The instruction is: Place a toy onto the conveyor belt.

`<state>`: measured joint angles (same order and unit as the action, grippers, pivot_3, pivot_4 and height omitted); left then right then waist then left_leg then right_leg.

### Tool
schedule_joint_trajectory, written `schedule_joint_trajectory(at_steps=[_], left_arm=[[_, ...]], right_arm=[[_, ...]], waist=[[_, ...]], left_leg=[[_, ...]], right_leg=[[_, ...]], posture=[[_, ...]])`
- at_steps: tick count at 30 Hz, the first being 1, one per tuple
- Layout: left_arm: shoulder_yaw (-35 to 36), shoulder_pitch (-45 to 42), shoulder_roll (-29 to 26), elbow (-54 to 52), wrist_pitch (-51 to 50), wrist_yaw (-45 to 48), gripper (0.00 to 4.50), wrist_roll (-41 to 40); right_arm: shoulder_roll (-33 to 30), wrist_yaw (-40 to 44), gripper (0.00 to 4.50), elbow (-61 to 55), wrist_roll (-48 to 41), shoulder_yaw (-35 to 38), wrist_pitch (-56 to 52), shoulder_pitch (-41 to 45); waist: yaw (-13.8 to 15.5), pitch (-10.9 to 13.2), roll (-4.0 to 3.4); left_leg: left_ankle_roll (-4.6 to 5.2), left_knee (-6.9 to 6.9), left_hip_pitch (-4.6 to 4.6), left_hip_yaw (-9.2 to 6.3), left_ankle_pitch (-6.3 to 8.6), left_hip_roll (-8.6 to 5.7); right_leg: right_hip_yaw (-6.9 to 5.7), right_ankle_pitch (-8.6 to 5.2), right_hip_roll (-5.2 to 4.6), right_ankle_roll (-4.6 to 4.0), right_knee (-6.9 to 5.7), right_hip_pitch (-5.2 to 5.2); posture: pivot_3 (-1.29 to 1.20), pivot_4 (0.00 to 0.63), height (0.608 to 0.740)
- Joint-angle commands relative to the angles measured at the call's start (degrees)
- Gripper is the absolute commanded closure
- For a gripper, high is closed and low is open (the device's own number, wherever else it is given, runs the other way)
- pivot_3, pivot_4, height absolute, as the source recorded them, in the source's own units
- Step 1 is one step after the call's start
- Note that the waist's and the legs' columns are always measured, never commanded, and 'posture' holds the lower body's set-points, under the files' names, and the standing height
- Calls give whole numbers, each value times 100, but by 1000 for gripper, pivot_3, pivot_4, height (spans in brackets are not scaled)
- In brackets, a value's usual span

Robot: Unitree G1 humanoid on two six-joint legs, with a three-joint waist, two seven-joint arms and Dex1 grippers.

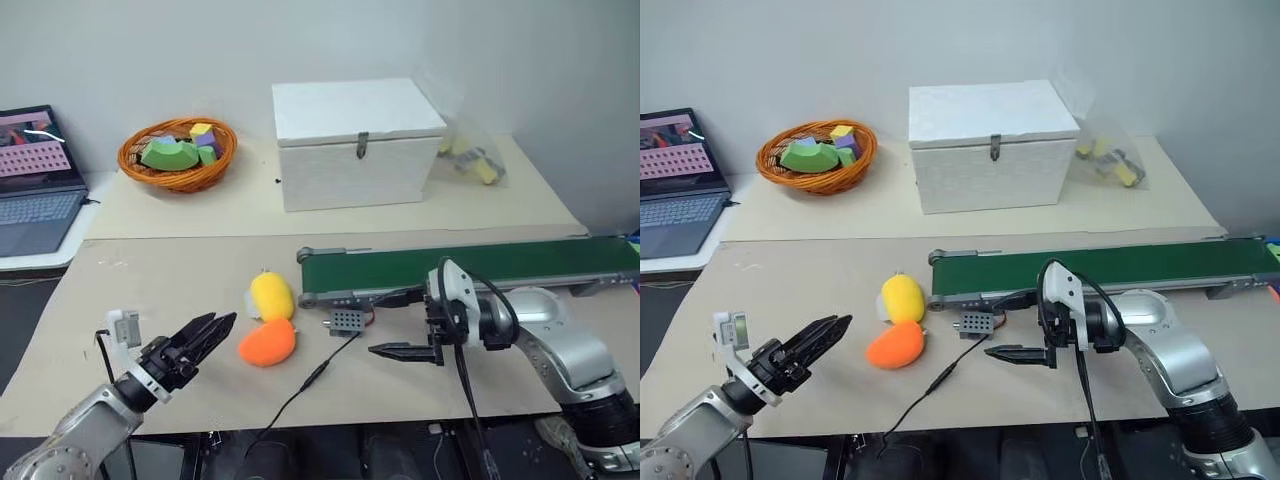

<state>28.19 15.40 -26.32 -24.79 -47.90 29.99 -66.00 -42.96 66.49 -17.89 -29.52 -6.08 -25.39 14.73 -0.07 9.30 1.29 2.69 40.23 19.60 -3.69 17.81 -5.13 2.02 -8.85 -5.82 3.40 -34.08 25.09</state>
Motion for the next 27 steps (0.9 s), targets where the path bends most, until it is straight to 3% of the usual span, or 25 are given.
schedule_joint_trajectory(at_steps=[1,7,12,17,27], left_arm=[[-316,-201,-281,278,41,249,48,345],[-927,-717,-751,1177,224,969,48,1075],[-1490,-1058,-794,1870,276,1547,48,1536],[-1846,-1065,-673,1894,205,1959,48,1596],[-1759,-905,-276,1695,-105,1847,48,1327]], right_arm=[[11,-75,0,-184,-100,243,64,-21],[-26,-181,0,-311,-192,386,11,-162],[-35,-217,0,-369,-209,414,-10,-197],[-72,-242,0,-393,-236,497,-31,-212],[-14,-332,0,-344,-181,481,26,-186]], waist=[[-9,0,0],[8,0,0],[-19,0,0],[-14,0,0],[-13,0,0]], left_leg=[[5,-1,-10,0,4,0],[-17,-30,-14,1,0,-1],[-15,-43,-15,4,6,1],[-3,-42,-15,4,12,3],[-3,-42,-15,3,12,5]], right_leg=[[1,-2,0,-1,1,-9],[2,-9,-1,-9,4,7],[3,-18,-2,-18,5,13],[3,-18,-4,-18,3,12],[3,-18,-5,-17,2,12]], posture=[[0,150,740],[0,150,740],[0,150,740],[0,150,740],[0,150,740]])
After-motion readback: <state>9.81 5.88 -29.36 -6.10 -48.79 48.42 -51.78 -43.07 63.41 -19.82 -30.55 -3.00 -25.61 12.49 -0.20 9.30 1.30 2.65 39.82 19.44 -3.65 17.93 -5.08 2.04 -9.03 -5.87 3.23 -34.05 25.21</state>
